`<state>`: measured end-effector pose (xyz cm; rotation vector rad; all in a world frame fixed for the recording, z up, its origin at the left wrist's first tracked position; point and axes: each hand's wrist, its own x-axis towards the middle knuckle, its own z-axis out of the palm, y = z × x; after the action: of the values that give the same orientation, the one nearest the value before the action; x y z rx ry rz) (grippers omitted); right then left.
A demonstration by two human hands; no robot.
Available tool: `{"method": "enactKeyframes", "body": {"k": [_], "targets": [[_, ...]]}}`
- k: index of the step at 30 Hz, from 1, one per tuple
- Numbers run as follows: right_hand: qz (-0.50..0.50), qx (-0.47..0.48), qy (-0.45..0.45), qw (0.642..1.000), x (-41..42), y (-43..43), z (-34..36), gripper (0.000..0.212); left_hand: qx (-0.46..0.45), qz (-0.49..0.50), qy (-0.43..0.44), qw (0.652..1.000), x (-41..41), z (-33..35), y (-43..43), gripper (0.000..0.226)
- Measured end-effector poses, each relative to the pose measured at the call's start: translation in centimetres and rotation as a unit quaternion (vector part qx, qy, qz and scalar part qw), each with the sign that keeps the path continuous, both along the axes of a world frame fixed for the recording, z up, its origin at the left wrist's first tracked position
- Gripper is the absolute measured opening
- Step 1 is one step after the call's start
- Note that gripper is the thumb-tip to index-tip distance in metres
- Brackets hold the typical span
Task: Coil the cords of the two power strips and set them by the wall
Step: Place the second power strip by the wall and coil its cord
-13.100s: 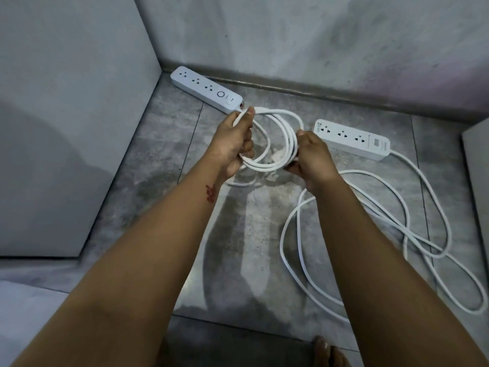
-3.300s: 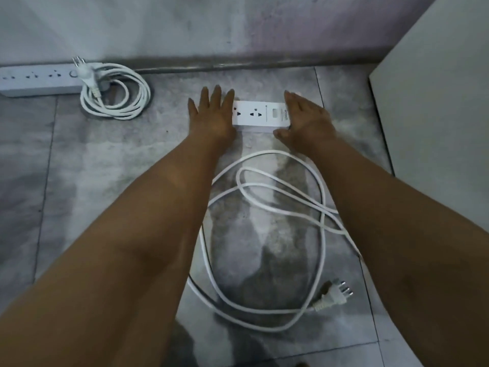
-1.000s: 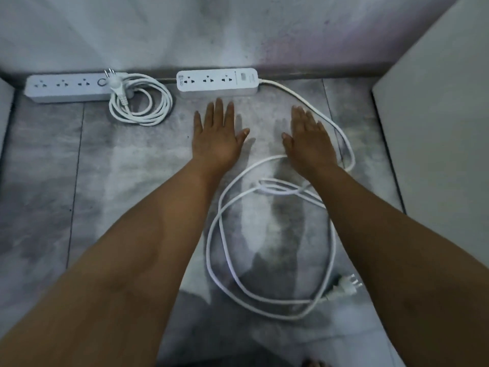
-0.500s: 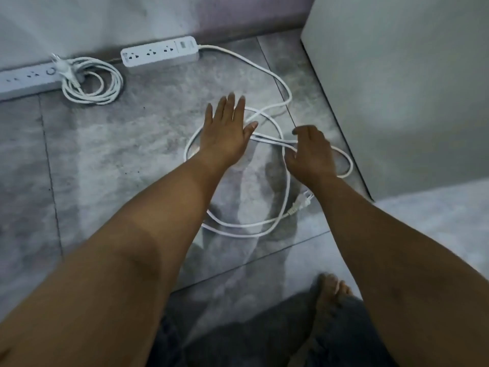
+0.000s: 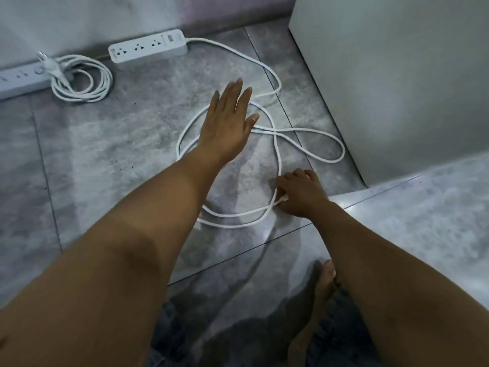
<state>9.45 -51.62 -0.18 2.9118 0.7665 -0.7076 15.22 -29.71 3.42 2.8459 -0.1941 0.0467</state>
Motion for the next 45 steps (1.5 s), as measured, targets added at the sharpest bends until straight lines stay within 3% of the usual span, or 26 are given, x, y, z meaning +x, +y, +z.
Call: {"method": "enactKeyframes", "body": {"k": [4, 10, 14, 18, 21, 22, 24, 26, 29, 32, 35, 38, 40, 41, 43, 45], "targets": [[-0.121, 0.126, -0.052, 0.983, 1.2, 0.9, 0.4, 0.023, -0.032, -0.015, -0.042, 0.998, -0.1, 0.0, 0.9, 0.054], [-0.271, 0.279, -0.072, 0.918, 3.9, 4.3, 2.8, 0.02, -0.052, -0.009, -0.096, 0.994, -0.2, 0.1, 2.1, 0.041], [-0.325, 0.376, -0.043, 0.867, 4.6, 6.5, 3.1, 0.018, -0.058, -0.052, 0.015, 0.997, -1.0, -0.3, 2.2, 0.037], [-0.392, 0.388, 0.032, 0.834, 4.6, 7.8, 2.8, 0.015, -0.081, 0.009, 0.153, 0.985, -1.3, -0.6, 2.1, 0.041], [-0.453, 0.377, 0.121, 0.799, 4.9, 8.5, 2.9, 0.034, -0.102, 0.004, 0.192, 0.976, -1.2, -0.7, 2.1, 0.037], [-0.459, 0.362, 0.147, 0.798, 5.1, 8.7, 2.9, 0.042, -0.107, 0.003, 0.2, 0.974, -1.2, -0.7, 2.1, 0.037], [-0.439, 0.291, 0.16, 0.835, 5.6, 9.2, 3.2, 0.05, -0.111, -0.002, 0.208, 0.972, -1.1, -0.8, 2.1, 0.034], [-0.428, 0.23, 0.12, 0.866, 6.1, 9.5, 3.0, 0.044, -0.107, -0.002, 0.209, 0.972, -1.1, -0.7, 2.1, 0.031], [-0.475, 0.163, 0.056, 0.863, 6.3, 9.1, 2.5, 0.042, -0.108, 0.041, 0.196, 0.974, -0.8, -0.3, 3.1, 0.034], [-0.507, 0.107, 0.058, 0.853, 5.5, 8.1, 2.1, 0.042, -0.144, 0.128, 0.12, 0.974, -0.8, 0.6, 4.7, 0.036], [-0.502, 0.157, 0.02, 0.85, 4.9, 8.3, 1.8, 0.049, -0.2, 0.2, 0.053, 0.958, -1.0, 1.5, 5.5, 0.037], [-0.371, 0.287, -0.156, 0.869, 4.6, 9.5, 2.8, 0.063, -0.195, 0.187, 0.04, 0.962, -1.0, 2.2, 5.0, 0.035], [-0.246, 0.292, -0.225, 0.897, 5.1, 10.3, 3.6, 0.072, -0.165, 0.159, 0.032, 0.973, -1.1, 2.6, 4.3, 0.03], [-0.192, 0.271, -0.24, 0.912, 5.3, 10.7, 4.0, 0.069, -0.156, 0.144, 0.025, 0.977, -1.1, 2.8, 3.9, 0.028], [-0.124, 0.241, -0.283, 0.92, 6.1, 11.4, 4.3, 0.044, -0.156, 0.122, 0.003, 0.98, -1.3, 3.0, 3.0, 0.023], [-0.137, 0.26, -0.299, 0.908, 6.4, 11.8, 4.9, 0.027, -0.154, 0.121, -0.04, 0.98, -1.5, 3.4, 2.3, 0.023]]}}
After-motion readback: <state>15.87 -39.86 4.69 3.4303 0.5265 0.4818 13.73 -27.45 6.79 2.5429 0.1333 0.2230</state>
